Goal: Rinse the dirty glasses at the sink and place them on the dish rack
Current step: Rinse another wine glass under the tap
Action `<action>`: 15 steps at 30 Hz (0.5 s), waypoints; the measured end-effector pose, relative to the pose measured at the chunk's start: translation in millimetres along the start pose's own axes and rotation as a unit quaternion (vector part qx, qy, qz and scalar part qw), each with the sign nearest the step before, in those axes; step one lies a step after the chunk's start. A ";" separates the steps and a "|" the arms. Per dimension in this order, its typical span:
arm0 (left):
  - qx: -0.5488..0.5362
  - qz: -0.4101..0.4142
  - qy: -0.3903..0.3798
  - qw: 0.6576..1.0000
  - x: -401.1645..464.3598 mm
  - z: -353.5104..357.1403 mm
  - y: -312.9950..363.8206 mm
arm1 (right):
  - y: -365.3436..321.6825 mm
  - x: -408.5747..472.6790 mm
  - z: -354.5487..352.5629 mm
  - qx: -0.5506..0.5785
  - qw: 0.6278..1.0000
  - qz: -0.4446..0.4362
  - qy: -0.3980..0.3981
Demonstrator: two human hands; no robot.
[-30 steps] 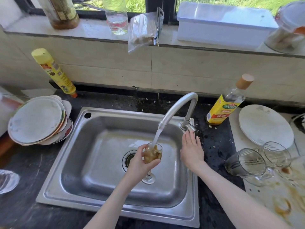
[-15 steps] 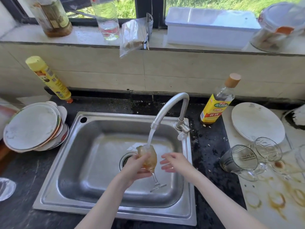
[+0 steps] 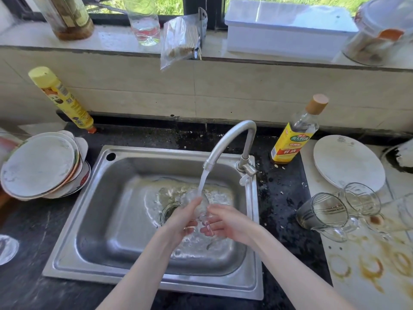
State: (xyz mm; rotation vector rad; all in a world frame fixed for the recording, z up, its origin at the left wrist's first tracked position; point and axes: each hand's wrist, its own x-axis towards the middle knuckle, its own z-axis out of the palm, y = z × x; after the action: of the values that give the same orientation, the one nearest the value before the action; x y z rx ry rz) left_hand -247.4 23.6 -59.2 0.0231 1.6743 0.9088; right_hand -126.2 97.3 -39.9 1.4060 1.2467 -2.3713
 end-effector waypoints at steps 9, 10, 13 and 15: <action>0.040 0.162 -0.040 0.985 -17.9 -2.3 20.7 | -12.9 7.0 19.3 0.027 0.996 -0.067 0.044; 0.020 0.168 -0.069 0.983 -17.9 -3.3 22.5 | -15.0 6.1 19.5 0.024 0.997 -0.064 0.033; -0.002 0.203 -0.097 0.974 -15.6 -5.8 21.8 | -22.5 2.8 19.1 -0.020 0.997 -0.077 0.014; 0.001 0.209 -0.071 0.975 -12.2 -4.5 19.1 | -27.9 0.9 19.4 -0.051 0.994 -0.096 0.012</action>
State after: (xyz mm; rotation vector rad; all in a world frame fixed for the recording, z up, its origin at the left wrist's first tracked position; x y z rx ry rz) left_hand -255.5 28.8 -38.2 0.4450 1.5623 1.1885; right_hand -153.1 102.3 -19.6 1.3428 1.5502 -2.3766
